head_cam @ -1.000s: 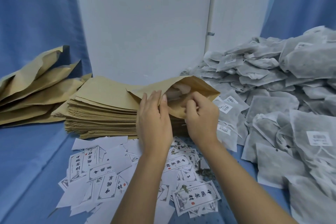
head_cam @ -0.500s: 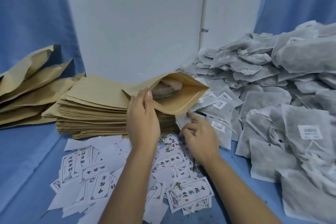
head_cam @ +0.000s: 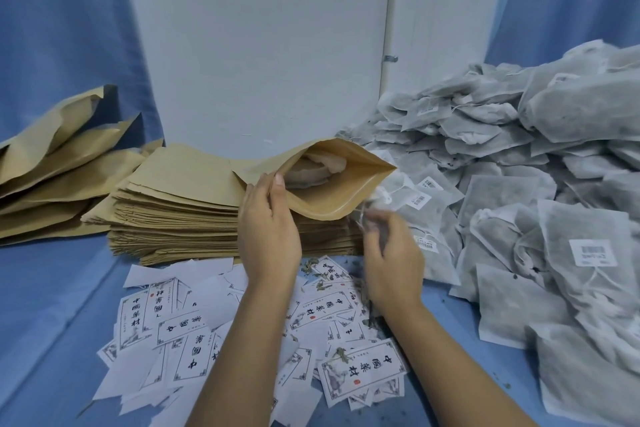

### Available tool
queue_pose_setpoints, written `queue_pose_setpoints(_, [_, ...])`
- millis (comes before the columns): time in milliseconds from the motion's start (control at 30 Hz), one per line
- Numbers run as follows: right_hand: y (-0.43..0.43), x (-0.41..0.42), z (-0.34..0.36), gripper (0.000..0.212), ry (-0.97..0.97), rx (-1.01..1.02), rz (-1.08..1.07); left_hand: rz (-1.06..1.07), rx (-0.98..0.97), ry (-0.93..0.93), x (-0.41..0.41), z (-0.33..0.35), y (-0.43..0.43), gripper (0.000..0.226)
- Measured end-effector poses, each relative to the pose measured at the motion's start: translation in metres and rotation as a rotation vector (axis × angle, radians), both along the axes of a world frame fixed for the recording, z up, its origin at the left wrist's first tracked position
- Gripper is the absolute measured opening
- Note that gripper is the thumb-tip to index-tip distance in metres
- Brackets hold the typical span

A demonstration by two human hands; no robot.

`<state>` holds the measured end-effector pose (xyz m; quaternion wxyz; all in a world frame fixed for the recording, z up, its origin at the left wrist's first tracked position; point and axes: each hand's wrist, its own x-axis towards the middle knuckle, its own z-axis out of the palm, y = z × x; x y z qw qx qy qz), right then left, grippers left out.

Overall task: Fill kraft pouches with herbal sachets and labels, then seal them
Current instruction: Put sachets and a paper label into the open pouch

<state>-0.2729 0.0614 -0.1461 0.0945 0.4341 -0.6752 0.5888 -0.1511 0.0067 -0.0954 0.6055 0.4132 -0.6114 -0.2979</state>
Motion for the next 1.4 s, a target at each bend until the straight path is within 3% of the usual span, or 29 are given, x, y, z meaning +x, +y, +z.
queue_pose_setpoints(133, [0.004,-0.003,0.018,0.019,-0.224,-0.253,0.153,0.010,-0.011,0.000,0.001,0.000,0.000,0.033])
queue_pose_setpoints(300, [0.014,-0.018,0.053,0.025,-0.627,0.065,0.799,0.010,-0.019,-0.005,0.002,-0.002,-0.001,0.033])
queue_pose_setpoints(400, [0.020,-0.016,0.071,0.035,-0.784,0.070,1.010,0.002,-0.023,-0.012,0.001,-0.003,-0.003,0.032])
queue_pose_setpoints(467, [0.015,-0.012,0.080,0.034,-0.725,0.100,0.887,0.005,-0.024,-0.036,0.001,-0.005,-0.004,0.039])
queue_pose_setpoints(533, [0.006,-0.006,0.084,0.031,-0.655,0.118,0.626,0.012,-0.039,-0.067,0.000,-0.007,-0.003,0.047])
queue_pose_setpoints(700, [-0.023,0.014,0.097,0.015,-0.815,0.006,0.667,0.017,-0.085,-0.079,-0.005,-0.010,-0.001,0.043])
queue_pose_setpoints(900, [-0.076,0.029,0.108,0.027,-0.683,0.041,0.291,0.107,-0.165,-0.079,-0.012,-0.010,0.011,0.058])
queue_pose_setpoints(1000, [-0.087,0.034,0.111,0.034,-0.574,0.138,0.291,0.143,-0.177,-0.103,-0.016,-0.009,0.018,0.065])
queue_pose_setpoints(1100, [-0.080,0.035,0.112,0.031,-0.292,0.461,0.230,0.144,-0.161,-0.132,-0.014,-0.009,0.017,0.067])
queue_pose_setpoints(1167, [-0.071,0.031,0.111,0.024,-0.230,0.454,0.279,0.135,-0.156,-0.107,-0.012,-0.005,0.015,0.068])
queue_pose_setpoints(1267, [-0.061,0.028,0.106,0.022,-0.201,0.288,0.211,0.109,-0.148,-0.058,-0.010,-0.003,0.014,0.062])
queue_pose_setpoints(1400, [-0.064,0.034,0.109,0.027,-0.182,0.373,0.261,0.185,-0.186,-0.093,-0.008,-0.006,0.018,0.048])
